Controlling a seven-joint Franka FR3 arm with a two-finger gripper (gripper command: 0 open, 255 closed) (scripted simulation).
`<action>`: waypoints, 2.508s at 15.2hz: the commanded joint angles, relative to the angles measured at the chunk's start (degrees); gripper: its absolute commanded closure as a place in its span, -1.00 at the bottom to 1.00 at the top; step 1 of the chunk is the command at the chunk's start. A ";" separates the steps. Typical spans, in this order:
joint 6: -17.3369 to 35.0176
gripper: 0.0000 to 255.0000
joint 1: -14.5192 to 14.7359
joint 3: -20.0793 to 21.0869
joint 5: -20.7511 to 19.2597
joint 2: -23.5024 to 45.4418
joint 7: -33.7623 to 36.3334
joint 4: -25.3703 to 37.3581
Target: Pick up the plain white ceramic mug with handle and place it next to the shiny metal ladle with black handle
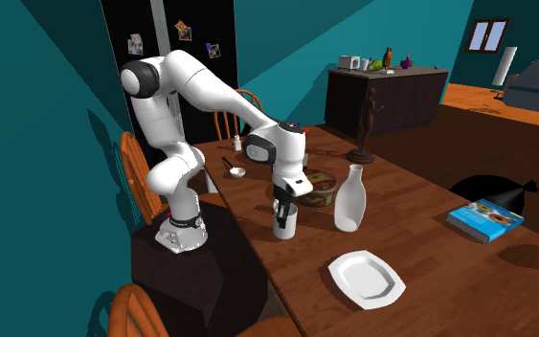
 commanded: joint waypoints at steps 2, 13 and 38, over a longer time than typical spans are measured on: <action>-2.71 1.00 0.05 0.14 -0.02 -1.32 0.22 1.36; -11.96 1.00 0.02 0.29 -0.14 -4.92 0.45 7.01; -27.84 1.00 4.22 7.72 4.54 -25.38 9.85 2.68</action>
